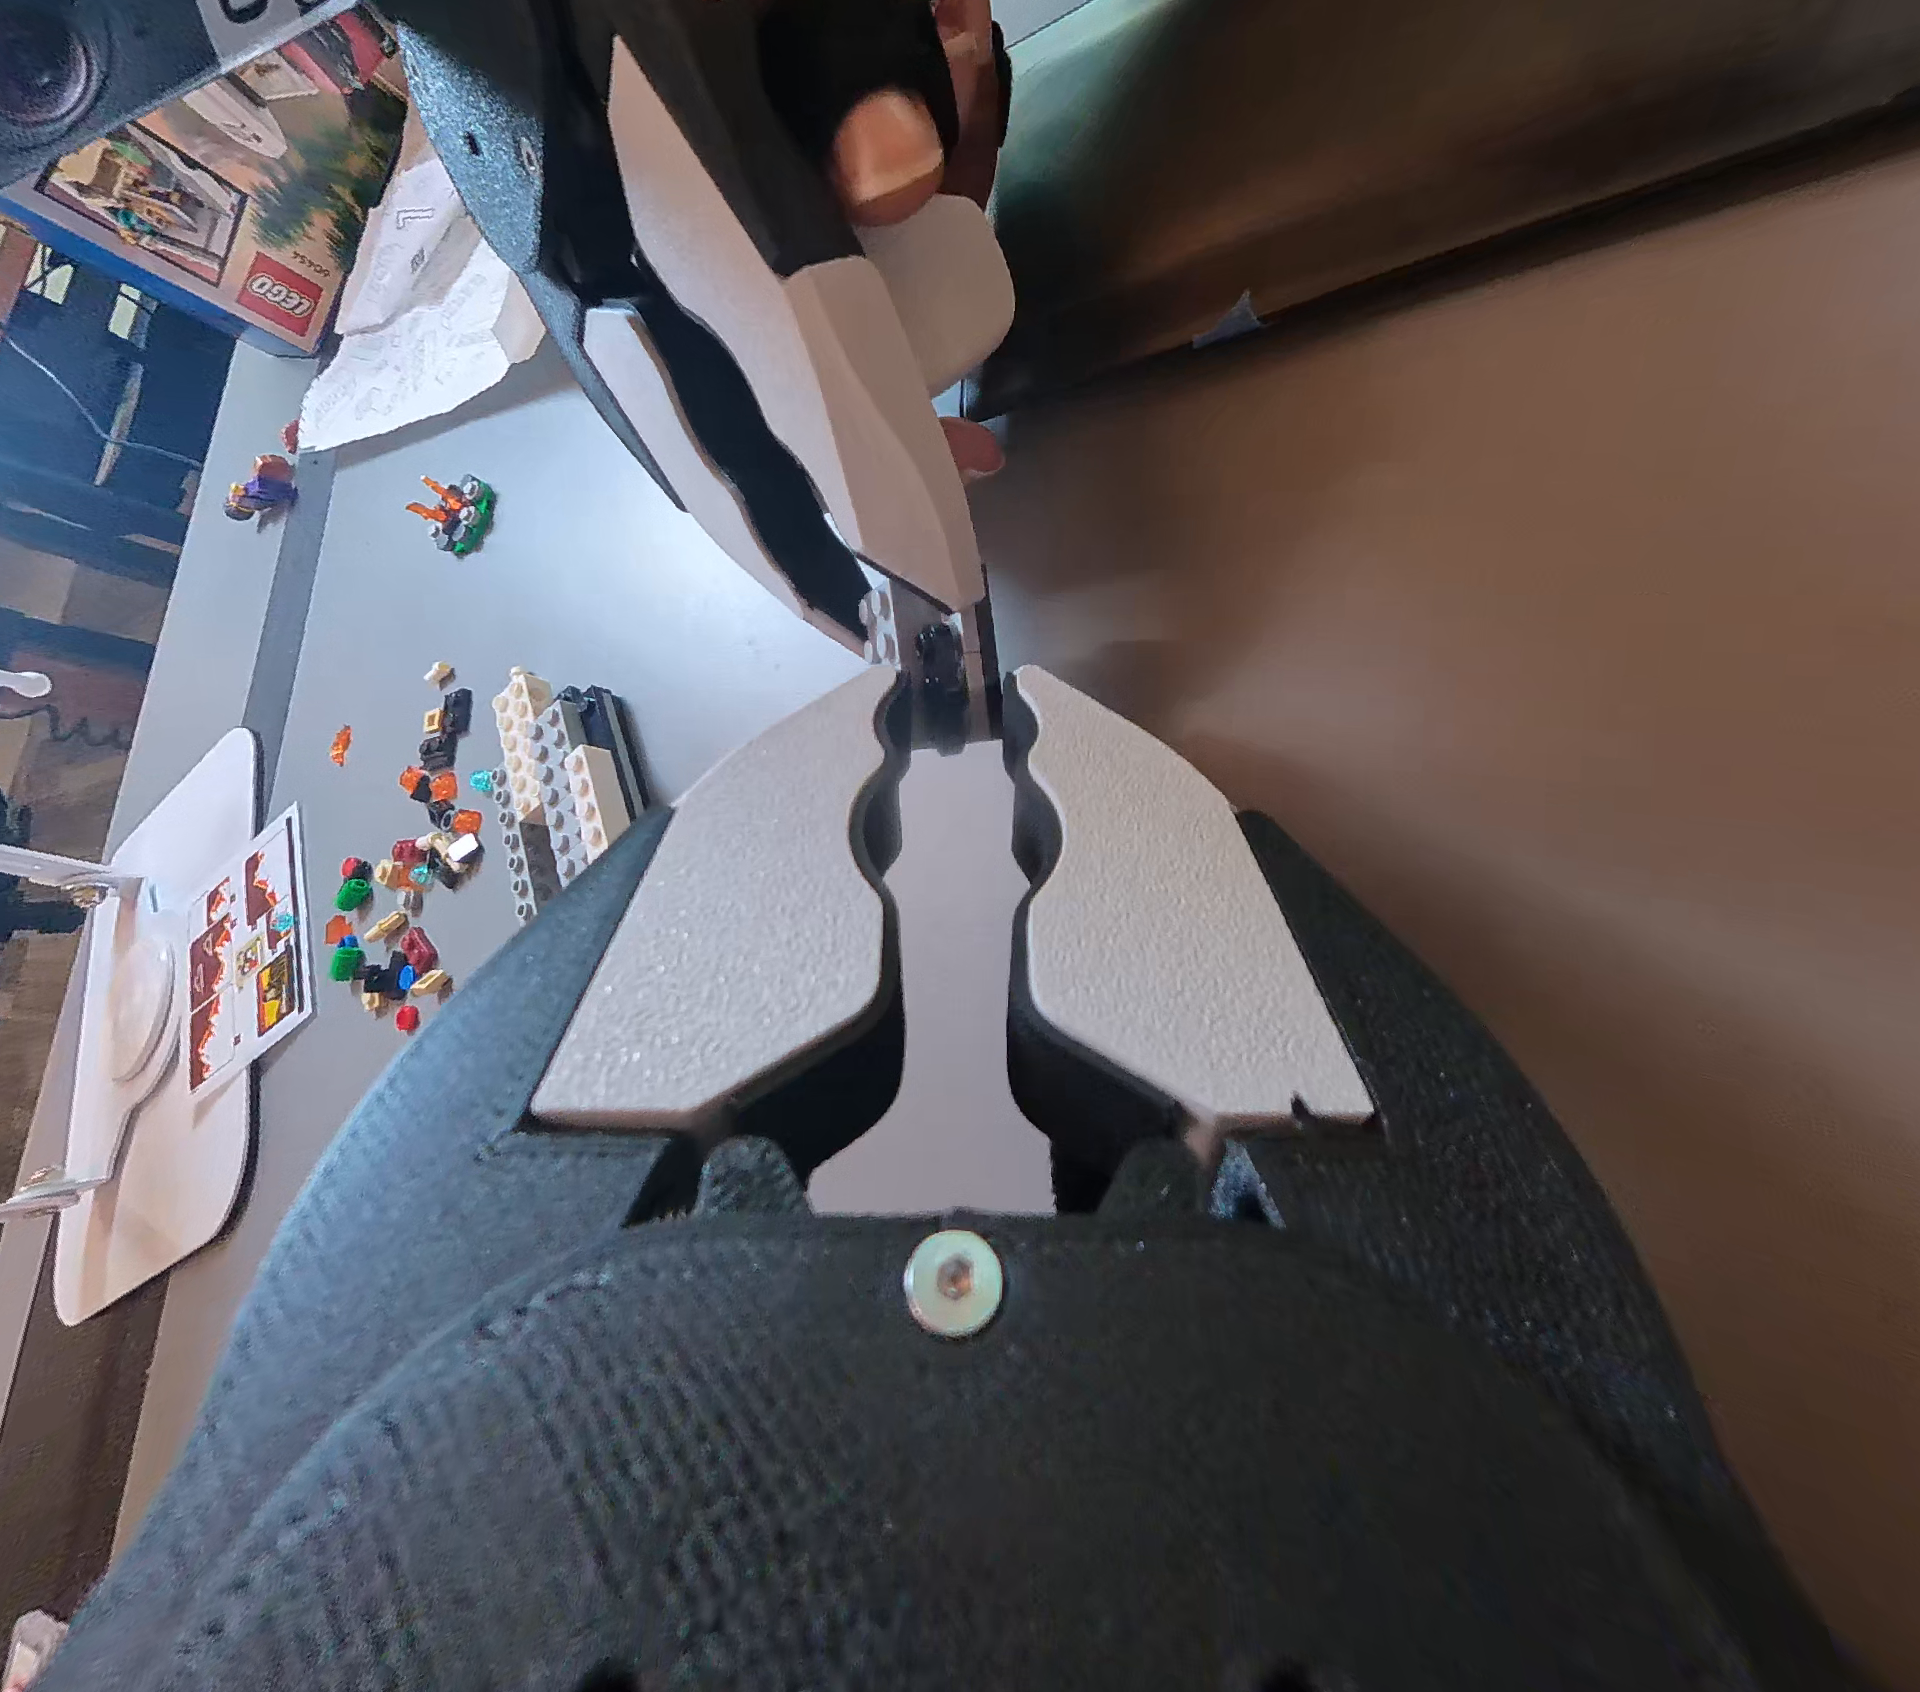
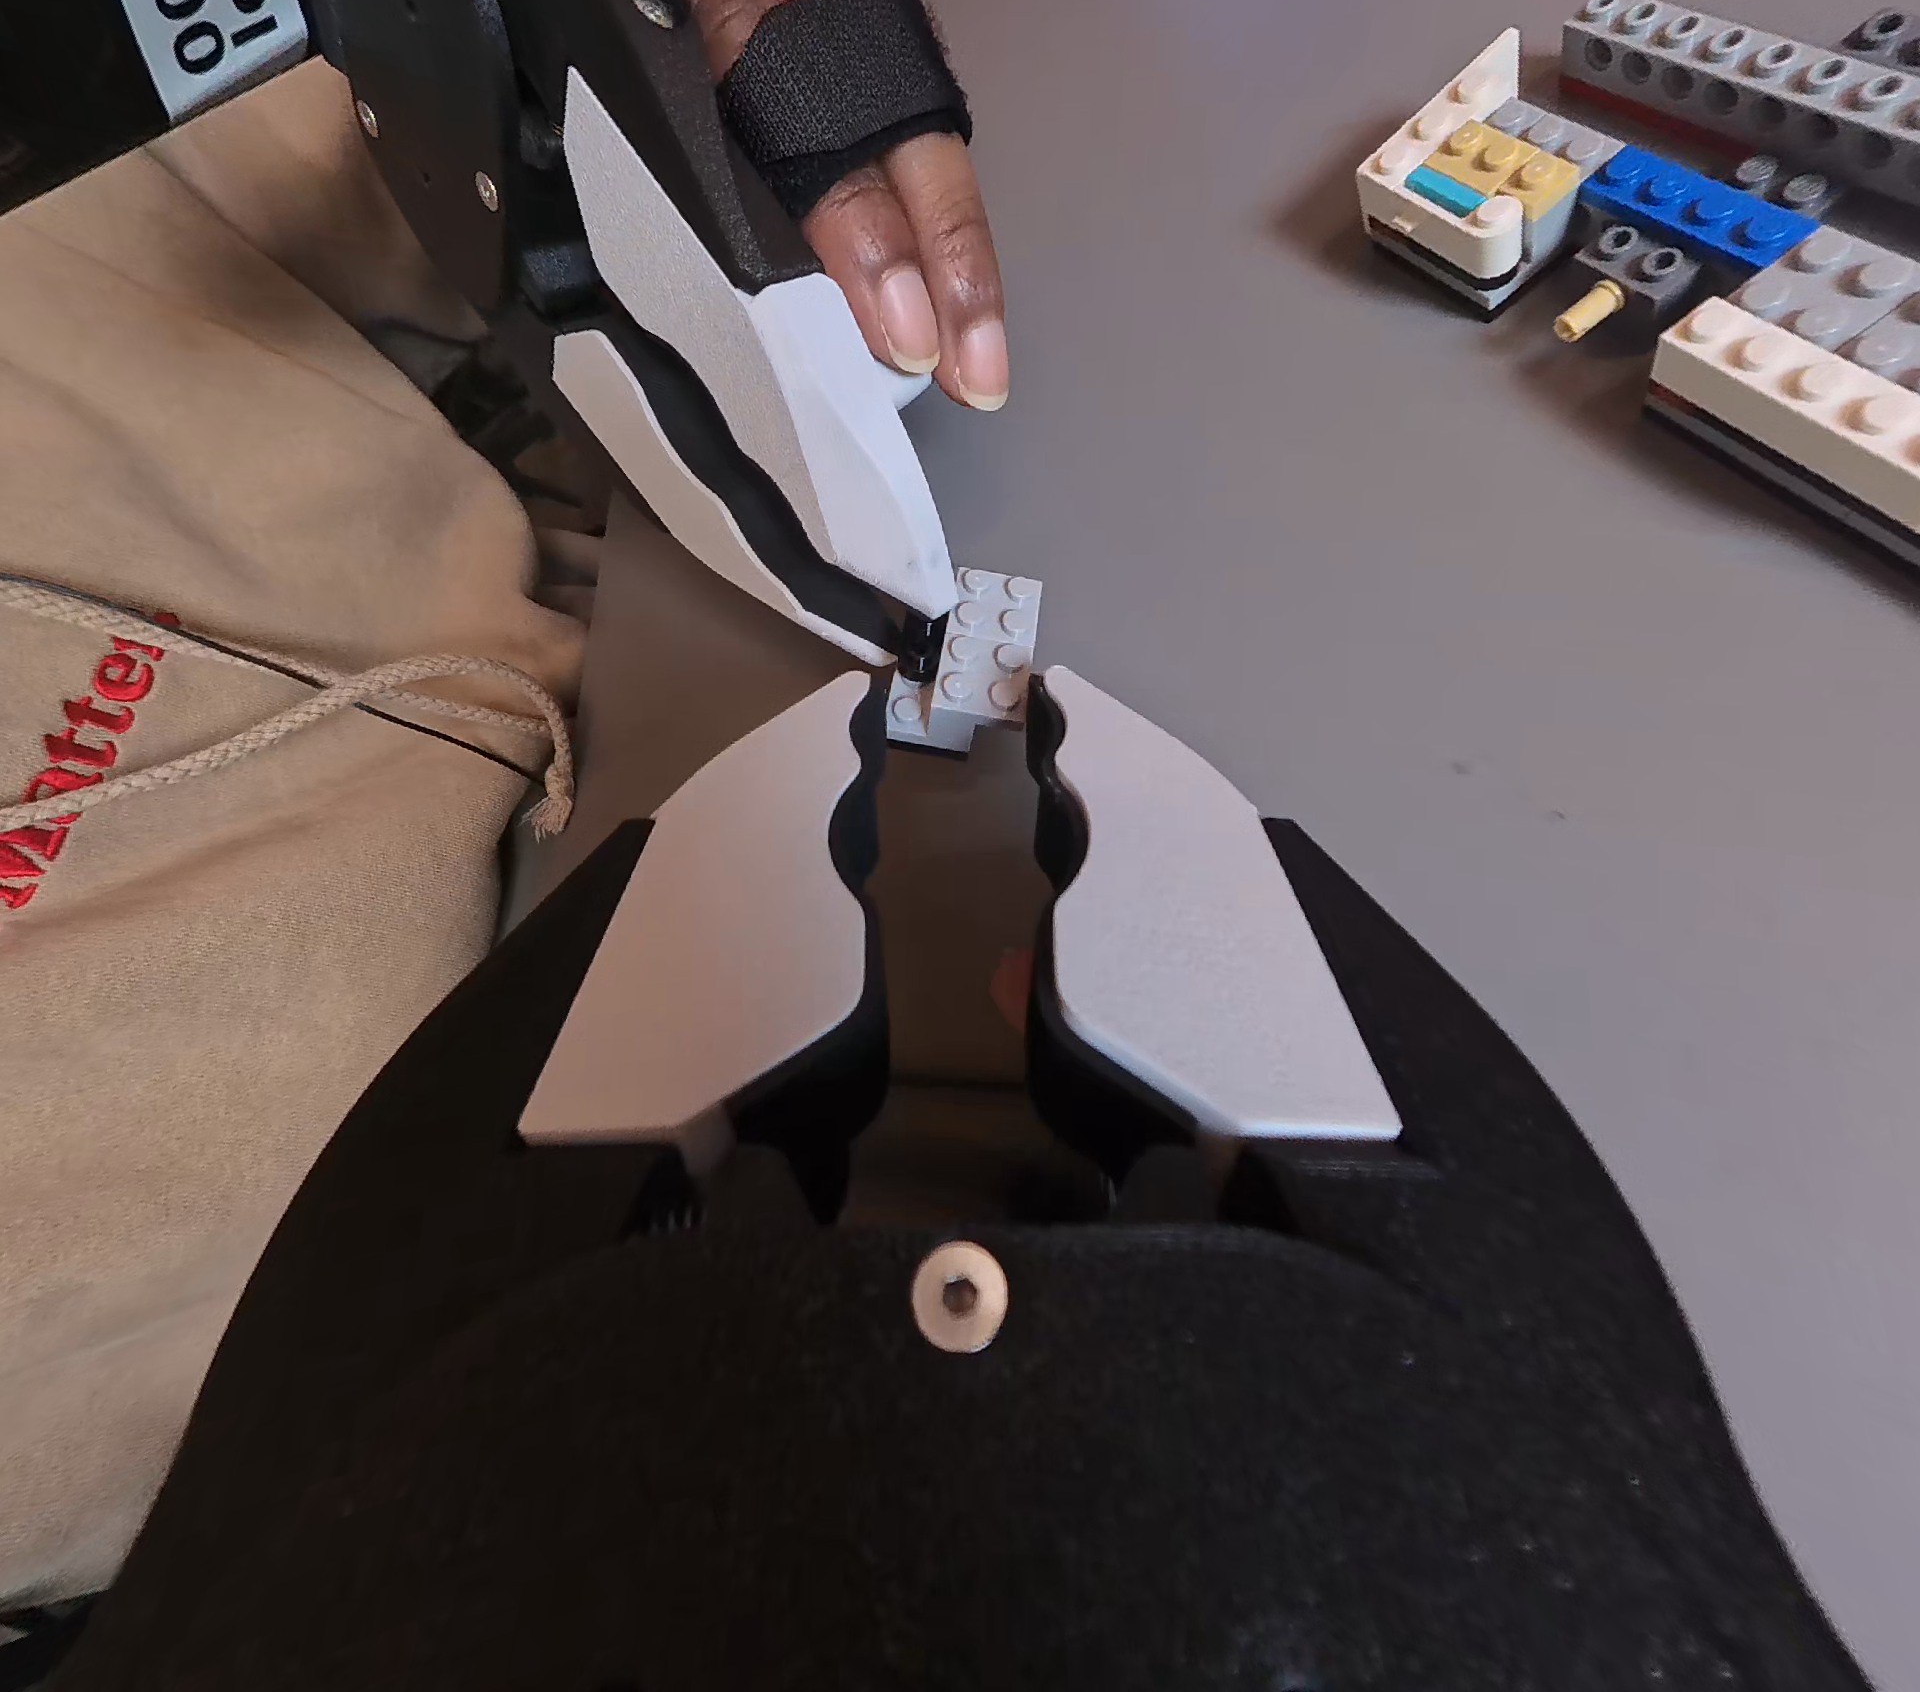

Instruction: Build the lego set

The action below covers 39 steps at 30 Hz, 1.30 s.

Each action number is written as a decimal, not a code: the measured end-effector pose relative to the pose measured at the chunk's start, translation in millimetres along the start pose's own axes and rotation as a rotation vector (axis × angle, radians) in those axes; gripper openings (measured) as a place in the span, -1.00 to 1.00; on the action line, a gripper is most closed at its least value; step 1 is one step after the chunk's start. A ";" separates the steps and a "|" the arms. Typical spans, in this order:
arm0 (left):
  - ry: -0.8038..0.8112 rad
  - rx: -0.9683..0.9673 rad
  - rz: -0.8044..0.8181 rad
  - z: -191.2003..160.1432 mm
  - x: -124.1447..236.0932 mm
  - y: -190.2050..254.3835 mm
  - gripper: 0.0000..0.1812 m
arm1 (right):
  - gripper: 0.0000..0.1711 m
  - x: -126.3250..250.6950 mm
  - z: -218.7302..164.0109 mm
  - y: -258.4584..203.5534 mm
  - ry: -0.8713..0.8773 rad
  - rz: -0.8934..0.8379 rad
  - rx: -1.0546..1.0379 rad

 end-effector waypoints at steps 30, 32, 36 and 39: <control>-0.096 -0.072 -0.012 -15.2 -8.4 4.7 -1.00 | -0.67 -3.6 -7.6 -3.5 -0.132 -0.232 0.301; -0.084 -0.051 -0.026 -15.4 -7.7 4.4 -1.00 | -0.66 -5.5 -8.9 -7.5 -0.169 -0.279 0.375; -0.047 0.009 0.019 -17.4 5.7 -12.6 -0.98 | -0.66 -7.0 -9.9 -12.7 -0.190 -0.305 0.442; -0.034 0.111 0.003 -26.3 17.2 -24.4 -0.91 | -0.66 -7.2 -8.3 -18.8 -0.172 -0.260 0.446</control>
Point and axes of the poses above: each gripper's, where its closed fingertips meet, x back along the fingers, z out of its top, y = z × x across the jaws, the point moved 7 cm from there along x, back along the fingers, and after that the axes turned 5 degrees about y, right-handed, at the moved point
